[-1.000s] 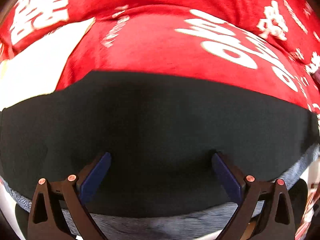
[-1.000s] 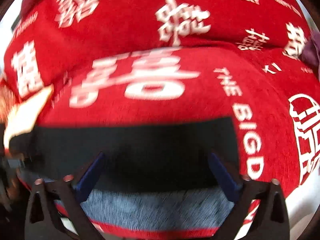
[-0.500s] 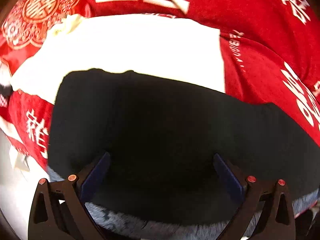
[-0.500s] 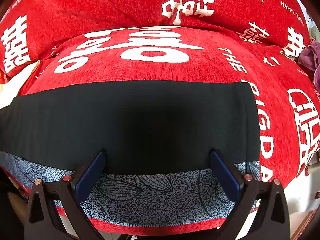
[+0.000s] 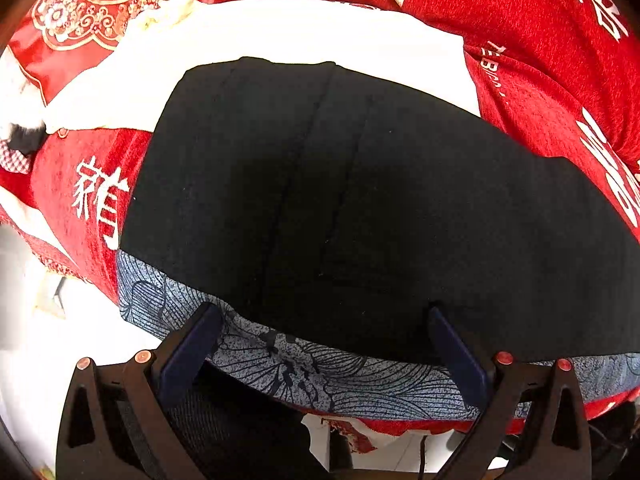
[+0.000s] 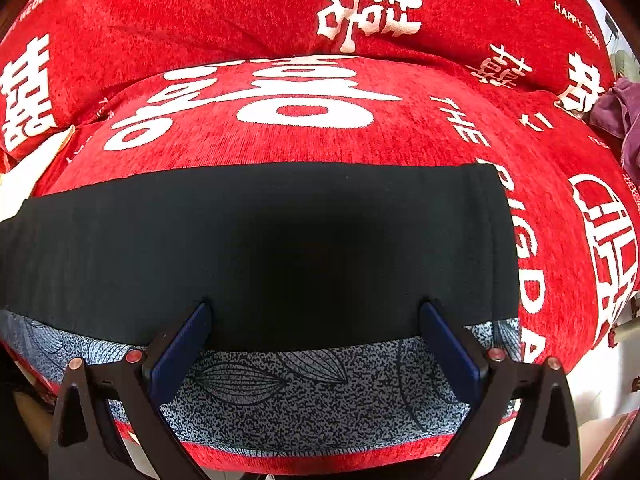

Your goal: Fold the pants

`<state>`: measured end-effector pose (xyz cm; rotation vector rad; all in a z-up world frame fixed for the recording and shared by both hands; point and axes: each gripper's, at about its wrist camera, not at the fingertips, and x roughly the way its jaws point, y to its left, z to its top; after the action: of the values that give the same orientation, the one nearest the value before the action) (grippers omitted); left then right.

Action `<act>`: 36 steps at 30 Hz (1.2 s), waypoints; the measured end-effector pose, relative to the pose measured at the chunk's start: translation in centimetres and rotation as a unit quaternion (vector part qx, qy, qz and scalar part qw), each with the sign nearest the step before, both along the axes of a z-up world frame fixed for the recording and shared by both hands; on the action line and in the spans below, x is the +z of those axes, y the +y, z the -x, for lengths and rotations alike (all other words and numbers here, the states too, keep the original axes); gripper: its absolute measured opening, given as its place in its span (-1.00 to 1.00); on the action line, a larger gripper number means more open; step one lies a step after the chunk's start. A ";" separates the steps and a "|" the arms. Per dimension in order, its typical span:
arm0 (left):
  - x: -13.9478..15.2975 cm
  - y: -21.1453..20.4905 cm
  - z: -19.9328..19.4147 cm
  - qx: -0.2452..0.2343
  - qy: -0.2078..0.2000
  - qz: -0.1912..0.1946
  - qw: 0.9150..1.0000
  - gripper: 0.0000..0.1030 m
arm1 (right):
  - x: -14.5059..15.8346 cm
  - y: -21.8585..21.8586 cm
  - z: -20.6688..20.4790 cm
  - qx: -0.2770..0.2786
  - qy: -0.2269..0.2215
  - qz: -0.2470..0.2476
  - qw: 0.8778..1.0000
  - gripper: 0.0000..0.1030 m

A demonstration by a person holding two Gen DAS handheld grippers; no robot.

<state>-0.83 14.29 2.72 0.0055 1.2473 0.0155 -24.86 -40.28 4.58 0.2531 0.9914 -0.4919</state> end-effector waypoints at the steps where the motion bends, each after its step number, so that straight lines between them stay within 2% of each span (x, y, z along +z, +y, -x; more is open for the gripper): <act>1: 0.0 0.0 0.1 0.001 -0.001 -0.001 1.000 1.00 | 0.0 0.0 0.0 0.000 -0.001 0.000 1.000 1.00; 7: 0.9 0.2 0.1 0.015 0.005 -0.003 1.000 1.00 | 0.0 -0.1 0.0 0.001 -0.001 0.002 1.000 1.00; 9: 2.2 0.1 0.6 0.021 -0.017 -0.007 1.000 1.00 | 0.2 0.1 -0.2 -0.011 0.016 -0.005 1.000 1.00; 11: 3.2 -1.7 1.3 -0.001 -0.030 0.003 1.000 1.00 | 1.0 1.3 -0.5 -0.008 0.017 -0.027 0.999 1.00; 12: 3.3 -3.1 1.4 -0.016 -0.025 0.007 1.000 1.00 | 1.4 3.0 -0.7 0.021 0.004 -0.035 0.999 1.00; 15: 3.5 -9.9 2.5 -0.102 -0.023 0.013 0.994 1.00 | 0.9 7.0 -1.8 0.076 0.024 -0.007 0.997 1.00; 17: 3.2 -15.6 3.5 -0.163 -0.016 0.013 0.986 1.00 | -0.6 8.4 -2.7 0.094 0.054 -0.001 0.994 1.00; 18: 2.9 -18.6 4.2 -0.198 -0.008 0.019 0.980 1.00 | -1.2 8.5 -2.8 0.089 0.055 0.006 0.994 1.00; 19: 2.8 -20.6 4.7 -0.222 -0.004 0.019 0.975 1.00 | -1.1 8.4 -2.6 0.083 0.036 0.008 0.996 1.00; 21: 2.6 -25.1 6.3 -0.276 -0.004 0.008 0.961 1.00 | -1.0 8.2 -2.5 0.084 0.036 0.005 0.996 1.00; 22: 2.5 -27.5 7.4 -0.310 -0.004 0.002 0.951 1.00 | -1.1 8.3 -2.5 0.087 0.037 0.009 0.995 1.00; 25: 1.9 -31.5 8.9 -0.361 -0.006 -0.019 0.932 1.00 | -1.1 8.2 -2.3 0.088 0.031 0.009 0.996 1.00; 26: 1.3 -32.1 9.0 -0.367 0.003 -0.024 0.930 1.00 | -1.1 8.2 -2.2 0.089 0.029 0.010 0.996 1.00; 28: 0.3 -32.5 8.8 -0.360 0.017 -0.025 0.932 1.00 | -1.1 8.3 -2.2 0.091 0.025 0.012 0.995 1.00; 31: 0.6 -31.8 8.5 -0.355 0.024 -0.013 0.934 1.00 | -1.1 8.3 -2.3 0.095 0.021 0.014 0.995 1.00; 36: 1.3 -31.3 9.3 -0.350 0.024 -0.022 0.936 1.00 | -1.2 8.5 -2.1 0.099 0.012 0.019 0.995 1.00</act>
<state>-10.18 -17.01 4.00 0.4909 1.2355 -0.5786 -22.78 -31.81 3.34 0.1141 1.0179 -0.3325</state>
